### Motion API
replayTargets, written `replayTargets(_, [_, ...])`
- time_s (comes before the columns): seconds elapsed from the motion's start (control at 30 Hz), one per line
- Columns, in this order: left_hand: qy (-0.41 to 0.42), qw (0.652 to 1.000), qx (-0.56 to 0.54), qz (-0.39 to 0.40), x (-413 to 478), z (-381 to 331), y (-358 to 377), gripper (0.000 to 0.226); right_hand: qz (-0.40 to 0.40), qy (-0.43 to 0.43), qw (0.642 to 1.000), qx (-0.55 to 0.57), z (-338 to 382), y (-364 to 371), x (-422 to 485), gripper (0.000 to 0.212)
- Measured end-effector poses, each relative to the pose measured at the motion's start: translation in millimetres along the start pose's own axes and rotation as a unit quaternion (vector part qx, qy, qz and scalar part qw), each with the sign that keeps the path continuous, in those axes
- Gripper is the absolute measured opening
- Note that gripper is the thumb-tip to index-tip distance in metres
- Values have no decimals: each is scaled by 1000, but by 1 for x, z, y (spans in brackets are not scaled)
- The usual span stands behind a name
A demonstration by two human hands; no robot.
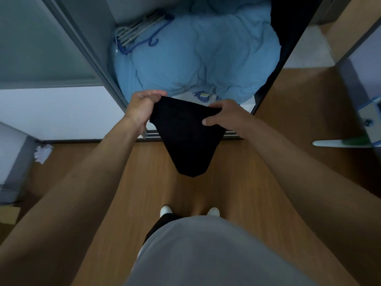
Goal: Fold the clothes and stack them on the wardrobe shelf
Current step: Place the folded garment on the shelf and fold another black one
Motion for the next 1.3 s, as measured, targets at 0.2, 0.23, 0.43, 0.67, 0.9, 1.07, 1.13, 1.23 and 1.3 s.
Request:
replayTargets(0.2, [9,986,145,82,-14,-23,12,45,14,-70,966,-248,17,-10,6,47])
replayTargets(0.23, [12,980,175,92,-17,-25,13,50,12,-83,960,-267,21,-12,6,42])
replayTargets(0.43, [49,929,345,123,-29,-34,22,62,-40,-157,940,-301,45,-28,3,33])
replayTargets(0.67, [156,913,375,39,-30,-62,10,9,-104,-241,937,-230,63,-59,-4,50])
replayTargets(0.9, [97,988,-79,90,-29,-43,10,68,27,-158,968,192,61,-79,-13,23])
replayTargets(1.07, [28,989,-28,146,-39,-12,56,104,131,-90,934,319,64,-72,-24,17])
replayTargets(1.13, [11,989,-15,146,-41,-6,68,108,134,-60,926,348,57,-74,-27,15])
replayTargets(1.23, [-30,980,-23,198,-55,5,84,121,119,-18,908,401,47,-80,-29,19])
replayTargets(1.3, [-17,966,-28,257,-69,8,97,127,114,-12,898,426,45,-82,-31,22])
Point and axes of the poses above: each hand's wrist, its own x-axis towards the middle knuckle, its own y-axis out of the palm, z = x × y, the point moved 8 cm from there along x, towards the middle knuckle, and after that the axes turned 9 degrees about -z, right-handed, at the moved point
